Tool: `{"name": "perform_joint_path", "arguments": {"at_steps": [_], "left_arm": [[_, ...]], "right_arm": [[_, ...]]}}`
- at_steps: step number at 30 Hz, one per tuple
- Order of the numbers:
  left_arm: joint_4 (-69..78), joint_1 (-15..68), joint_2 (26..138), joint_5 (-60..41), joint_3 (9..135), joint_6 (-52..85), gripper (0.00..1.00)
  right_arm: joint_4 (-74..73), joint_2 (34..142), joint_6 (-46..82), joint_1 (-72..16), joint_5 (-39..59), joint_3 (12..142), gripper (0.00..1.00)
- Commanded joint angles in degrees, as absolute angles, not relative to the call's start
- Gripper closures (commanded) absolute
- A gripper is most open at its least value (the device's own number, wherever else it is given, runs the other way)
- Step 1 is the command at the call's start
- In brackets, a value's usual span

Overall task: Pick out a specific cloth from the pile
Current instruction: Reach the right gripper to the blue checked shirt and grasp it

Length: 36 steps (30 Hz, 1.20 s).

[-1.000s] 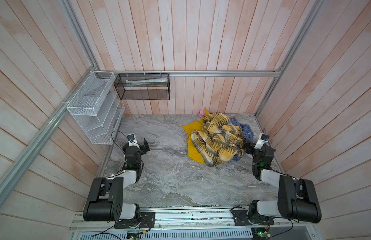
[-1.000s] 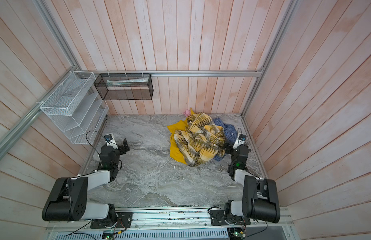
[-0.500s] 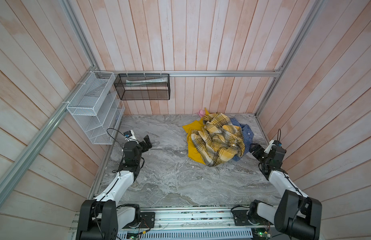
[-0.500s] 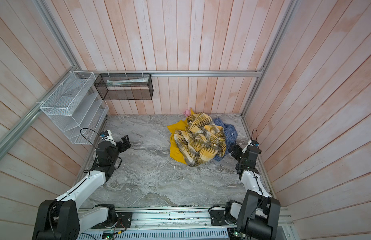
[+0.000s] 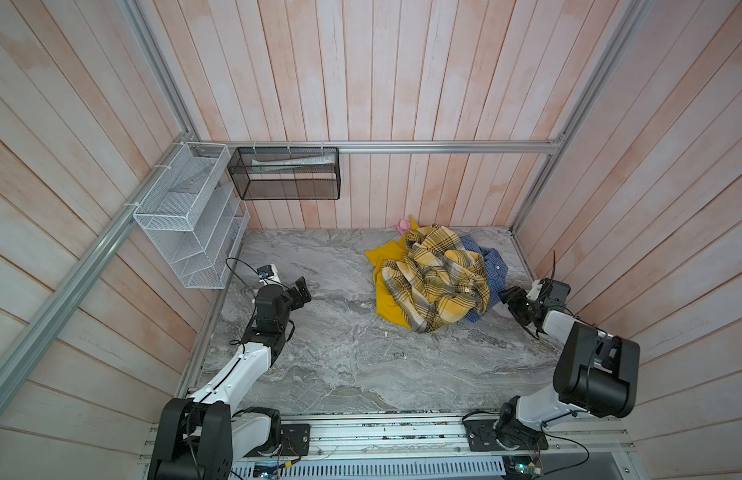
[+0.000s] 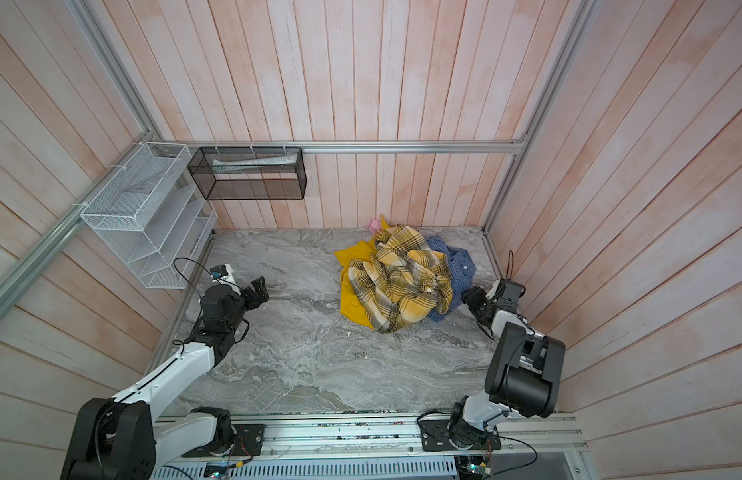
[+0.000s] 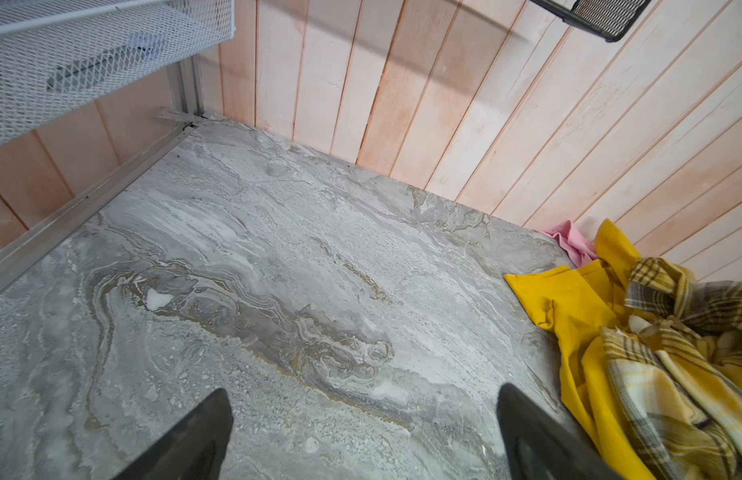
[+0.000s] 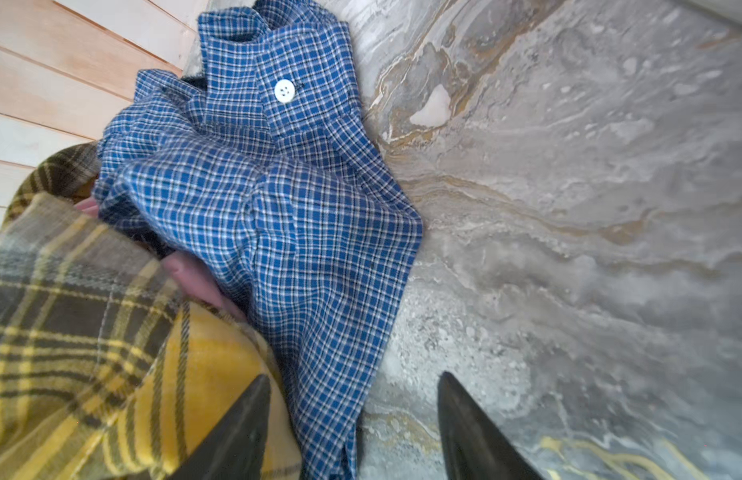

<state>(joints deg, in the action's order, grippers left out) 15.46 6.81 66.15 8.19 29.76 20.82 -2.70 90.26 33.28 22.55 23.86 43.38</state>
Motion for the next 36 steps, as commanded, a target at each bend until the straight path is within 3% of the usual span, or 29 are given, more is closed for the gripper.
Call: {"name": "perform_joint_path", "arguments": {"at_steps": [1,12,16,21,25,30,34,36], "left_arm": [[13.78,6.78,64.04,10.0,28.71,20.62,0.0],[12.92,6.84,62.23,10.68,27.27,22.11,0.0],[12.53,6.77,62.23,10.58,27.4,22.67,0.0],[12.62,6.77,61.53,10.98,27.07,24.49,0.0],[14.48,6.85,61.6,10.21,26.03,26.08,0.0],[13.64,6.9,61.83,10.24,25.8,27.02,0.0],[13.71,6.94,61.61,10.03,25.58,27.15,0.0],[13.61,6.95,61.6,9.94,25.64,27.12,0.0]], "right_arm": [[2.74,93.12,33.92,22.67,25.52,46.38,0.41],[8.23,97.61,33.75,19.78,23.67,50.57,0.45],[9.09,99.55,34.66,18.86,22.81,51.94,0.58],[9.38,100.42,35.16,18.63,22.23,52.91,0.59],[9.86,102.6,34.89,17.44,21.82,54.58,0.72],[7.6,104.73,35.65,17.34,23.65,54.85,0.79],[4.29,105.1,37.1,17.32,25.14,53.74,0.97],[2.78,104.16,37.85,17.33,24.97,52.94,1.0]]}}
